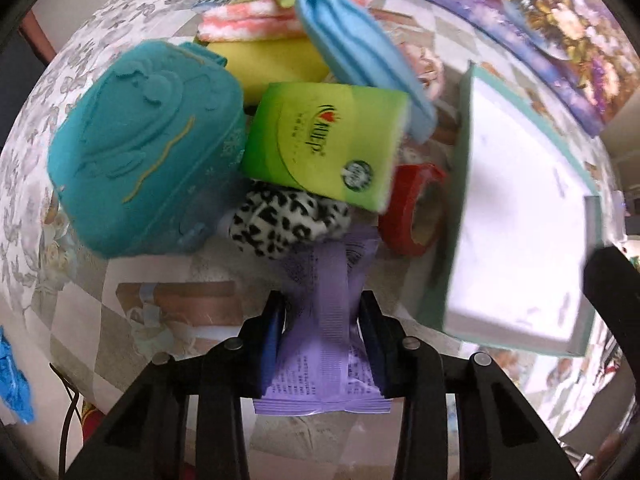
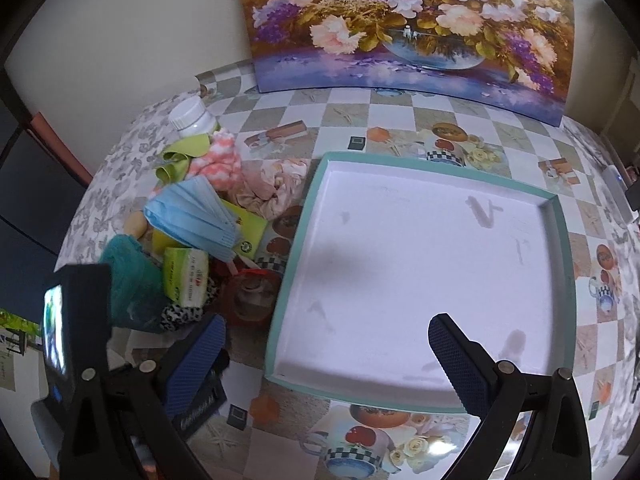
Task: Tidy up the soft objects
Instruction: 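Grasp the purple snack packet with the left tool and lift it, then grasp the green tissue pack with the right tool while the left tool holds the purple packet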
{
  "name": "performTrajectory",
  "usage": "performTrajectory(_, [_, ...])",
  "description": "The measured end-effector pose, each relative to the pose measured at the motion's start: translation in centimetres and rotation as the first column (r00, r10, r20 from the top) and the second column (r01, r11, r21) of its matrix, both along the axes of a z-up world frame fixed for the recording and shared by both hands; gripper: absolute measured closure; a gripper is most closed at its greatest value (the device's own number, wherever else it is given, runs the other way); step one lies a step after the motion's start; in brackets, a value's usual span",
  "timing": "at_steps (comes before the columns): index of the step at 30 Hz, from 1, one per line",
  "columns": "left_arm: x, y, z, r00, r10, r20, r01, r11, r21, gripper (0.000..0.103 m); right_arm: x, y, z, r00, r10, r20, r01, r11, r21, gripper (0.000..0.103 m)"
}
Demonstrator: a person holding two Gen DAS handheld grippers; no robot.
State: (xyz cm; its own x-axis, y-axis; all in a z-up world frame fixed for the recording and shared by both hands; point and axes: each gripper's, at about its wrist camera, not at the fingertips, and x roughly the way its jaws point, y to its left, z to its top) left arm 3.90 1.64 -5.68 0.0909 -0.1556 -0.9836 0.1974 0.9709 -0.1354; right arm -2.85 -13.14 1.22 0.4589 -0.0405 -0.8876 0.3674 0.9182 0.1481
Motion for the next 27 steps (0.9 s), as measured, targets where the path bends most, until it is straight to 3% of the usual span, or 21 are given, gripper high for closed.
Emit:
performTrajectory(7, [-1.8, 1.4, 3.0, 0.998, -0.030, 0.060, 0.038, 0.992, -0.123, 0.063, -0.2, -0.6, 1.1, 0.999, -0.036, 0.038, 0.036, 0.999, 0.004, 0.000])
performTrajectory(13, [-2.7, 2.2, 6.3, 0.988, -0.042, 0.149, 0.067, 0.984, -0.163, 0.063, -0.4, -1.3, 2.2, 0.995, -0.057, 0.087, 0.054, 0.998, 0.027, 0.000])
performTrajectory(17, [-4.1, 2.8, 8.2, 0.971, -0.030, 0.239, 0.068, 0.986, -0.152, 0.064, -0.3, -1.3, 2.8, 0.992, -0.057, 0.115, 0.054, 0.998, 0.022, 0.000])
performTrajectory(21, [-3.2, 4.2, 9.6, 0.941, 0.002, 0.339, 0.031, 0.995, -0.092, 0.064, 0.3, -0.6, 2.5, 0.992, -0.022, 0.121, 0.019, 1.000, 0.024, 0.000])
performTrajectory(27, [-2.2, 5.8, 9.8, 0.928, 0.062, 0.368, -0.041, 0.997, -0.067, 0.064, 1.5, 1.4, 0.9, 0.990, 0.069, 0.122, -0.076, 0.995, 0.059, 0.003])
